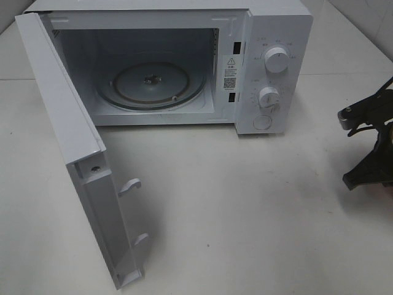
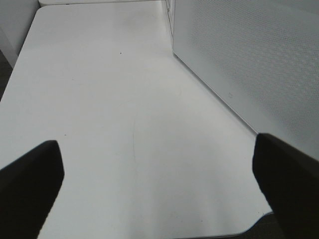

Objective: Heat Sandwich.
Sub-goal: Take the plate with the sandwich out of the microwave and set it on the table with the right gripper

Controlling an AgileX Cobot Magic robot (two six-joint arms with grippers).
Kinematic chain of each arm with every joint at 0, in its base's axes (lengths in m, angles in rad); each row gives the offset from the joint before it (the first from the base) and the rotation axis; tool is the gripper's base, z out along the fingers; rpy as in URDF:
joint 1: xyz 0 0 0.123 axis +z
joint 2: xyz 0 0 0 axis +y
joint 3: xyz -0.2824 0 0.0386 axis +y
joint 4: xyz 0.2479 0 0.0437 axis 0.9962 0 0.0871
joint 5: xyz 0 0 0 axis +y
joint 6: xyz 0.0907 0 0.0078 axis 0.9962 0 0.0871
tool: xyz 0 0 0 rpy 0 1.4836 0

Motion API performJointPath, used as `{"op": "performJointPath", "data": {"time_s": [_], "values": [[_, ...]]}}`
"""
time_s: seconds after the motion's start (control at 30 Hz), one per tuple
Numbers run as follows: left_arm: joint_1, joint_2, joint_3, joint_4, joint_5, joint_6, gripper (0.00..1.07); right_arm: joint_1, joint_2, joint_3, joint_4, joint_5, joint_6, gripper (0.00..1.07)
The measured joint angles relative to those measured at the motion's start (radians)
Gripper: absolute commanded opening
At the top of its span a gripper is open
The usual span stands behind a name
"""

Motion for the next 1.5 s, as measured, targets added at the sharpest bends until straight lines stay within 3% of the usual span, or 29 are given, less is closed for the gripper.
{"op": "performJointPath", "data": {"time_s": [0.27, 1.03, 1.33, 1.5], "values": [[0.000, 0.000, 0.000, 0.000, 0.000, 0.000, 0.98, 0.000, 0.058, -0.001, -0.066, -0.028, 0.079, 0.10], [0.000, 0.000, 0.000, 0.000, 0.000, 0.000, 0.98, 0.000, 0.092, 0.013, -0.077, -0.094, 0.092, 0.19], [0.000, 0.000, 0.000, 0.000, 0.000, 0.000, 0.98, 0.000, 0.092, 0.013, -0.049, -0.092, 0.092, 0.47], [0.000, 0.000, 0.000, 0.000, 0.000, 0.000, 0.98, 0.000, 0.071, 0.014, -0.039, -0.077, 0.092, 0.53]]}}
